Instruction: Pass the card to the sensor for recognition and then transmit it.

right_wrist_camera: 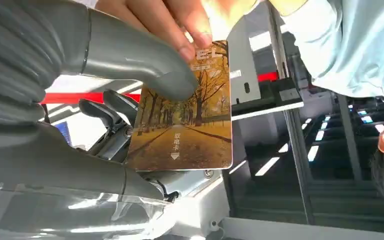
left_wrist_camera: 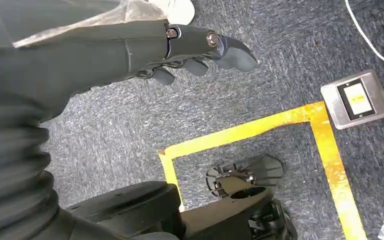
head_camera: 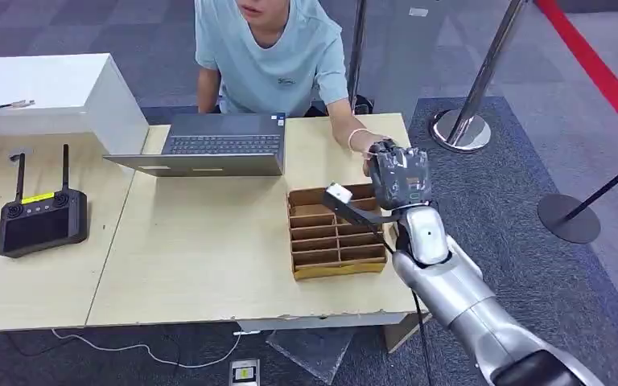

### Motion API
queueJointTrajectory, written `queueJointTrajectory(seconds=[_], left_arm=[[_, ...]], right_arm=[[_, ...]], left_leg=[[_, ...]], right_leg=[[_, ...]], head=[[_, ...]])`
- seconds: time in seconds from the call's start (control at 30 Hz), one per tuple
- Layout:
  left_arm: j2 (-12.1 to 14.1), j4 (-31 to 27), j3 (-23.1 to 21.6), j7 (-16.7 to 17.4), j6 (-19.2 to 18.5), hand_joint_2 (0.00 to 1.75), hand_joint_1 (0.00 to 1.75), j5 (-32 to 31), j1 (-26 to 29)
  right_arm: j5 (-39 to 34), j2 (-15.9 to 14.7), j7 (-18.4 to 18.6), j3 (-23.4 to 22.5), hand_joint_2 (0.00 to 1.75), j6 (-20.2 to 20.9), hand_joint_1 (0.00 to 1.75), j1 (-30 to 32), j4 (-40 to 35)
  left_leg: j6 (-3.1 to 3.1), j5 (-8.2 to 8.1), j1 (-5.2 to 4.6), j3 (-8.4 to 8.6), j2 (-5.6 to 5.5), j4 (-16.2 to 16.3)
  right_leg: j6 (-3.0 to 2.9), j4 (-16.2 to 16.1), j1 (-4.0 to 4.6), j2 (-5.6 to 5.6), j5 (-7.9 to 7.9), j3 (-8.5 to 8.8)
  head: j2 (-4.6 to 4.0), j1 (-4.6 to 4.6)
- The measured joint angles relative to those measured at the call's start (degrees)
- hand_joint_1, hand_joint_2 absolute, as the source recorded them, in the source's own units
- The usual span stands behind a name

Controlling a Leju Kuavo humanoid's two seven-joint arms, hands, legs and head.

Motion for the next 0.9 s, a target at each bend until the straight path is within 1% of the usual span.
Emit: queueJointTrajectory(seconds=[0.17,0.2,0.3,0.37,0.47,0.63,0.7,0.77,0.8,0.83,0.87,0.9], left_arm=[[0.0,0.0,0.0,0.0,0.0,1.75,0.0,0.0,0.0],[0.0,0.0,0.0,0.0,0.0,1.75,0.0,0.0,0.0],[0.0,0.0,0.0,0.0,-0.02,1.75,0.0,-0.02,0.01],[0.0,0.0,0.0,0.0,-0.02,1.75,0.0,-0.02,0.01],[0.0,0.0,-0.07,0.02,-0.02,1.75,0.0,-0.02,0.02],[0.02,0.0,-0.2,0.2,-0.02,1.75,0.0,-0.02,0.02],[0.02,0.0,-0.26,0.2,-0.02,1.75,0.0,-0.02,0.03],[0.02,0.0,-0.39,0.2,-0.02,1.75,0.0,-0.02,0.02],[0.02,0.0,-0.44,0.2,-0.02,1.75,0.0,-0.02,0.02],[0.02,0.0,-0.48,0.2,-0.02,1.75,0.0,-0.02,0.02],[0.02,0.0,-0.5,0.2,-0.02,1.75,0.0,-0.02,0.02],[0.02,0.0,-0.52,0.2,-0.02,1.75,0.0,-0.02,0.02]], right_arm=[[-0.48,0.15,0.0,0.44,1.75,0.04,1.75,-0.32,1.29],[-0.57,0.18,0.0,0.52,1.75,0.07,1.69,-0.34,1.55],[-0.79,0.18,0.11,0.76,1.75,0.37,1.69,-0.44,2.16],[-1.01,0.15,0.28,0.94,1.75,1.16,1.55,-0.88,2.63],[-1.31,0.11,0.55,1.18,1.75,1.6,1.61,-1.61,3.32],[-1.88,0.09,0.72,1.33,1.75,1.75,1.61,-1.98,3.87],[-1.88,0.09,0.74,1.38,1.75,1.73,1.52,-1.98,3.91],[-1.88,0.04,0.74,1.44,1.75,1.73,1.5,-2.03,3.96],[-1.88,0.02,0.76,1.46,1.75,1.73,1.24,-2.04,3.98],[-1.88,0.02,0.81,1.51,1.75,1.73,0.24,-2.06,4.02],[-1.88,0.02,0.9,1.55,1.75,1.73,0.0,-2.08,4.13],[-1.9,0.02,0.9,1.57,1.75,1.7,0.0,-2.07,4.22]], left_leg=[[0.0,0.0,0.0,0.01,0.0,0.0],[0.0,0.0,0.0,0.01,0.0,0.0],[0.0,0.0,0.0,0.01,0.0,0.0],[0.0,0.0,0.0,0.01,0.0,0.0],[0.0,0.0,0.0,0.02,0.01,0.0],[0.0,0.0,0.0,0.02,0.01,0.01],[0.0,0.0,0.0,0.02,0.01,0.01],[0.0,0.0,0.0,0.02,0.01,0.01],[0.0,0.0,0.0,0.02,0.01,0.01],[0.0,0.0,0.0,0.02,0.01,0.01],[0.0,0.0,0.0,0.02,0.01,0.01],[0.0,0.0,0.0,0.02,0.01,0.01]], right_leg=[[0.0,0.0,0.0,0.0,0.0,0.01],[0.0,0.0,0.0,0.0,0.0,0.0],[0.0,0.0,0.0,0.0,0.0,0.01],[0.0,0.0,0.0,0.0,0.0,0.01],[0.0,0.0,0.0,0.0,0.0,0.01],[0.0,0.0,0.0,0.0,0.0,0.01],[0.0,0.0,0.0,0.0,0.0,0.01],[0.0,0.0,0.0,0.0,0.0,0.01],[0.0,0.0,0.0,0.0,0.0,0.01],[0.0,0.0,0.0,0.0,0.0,0.01],[0.0,0.0,0.0,0.0,0.0,0.01],[0.0,0.0,0.0,0.0,0.0,0.01]], head=[[0.0,-0.02],[0.0,-0.02],[0.0,0.0],[0.0,0.0],[0.0,0.0],[0.0,-0.02],[0.0,-0.02],[0.0,-0.02],[0.0,-0.02],[0.0,-0.02],[0.0,0.0],[0.0,-0.02]])
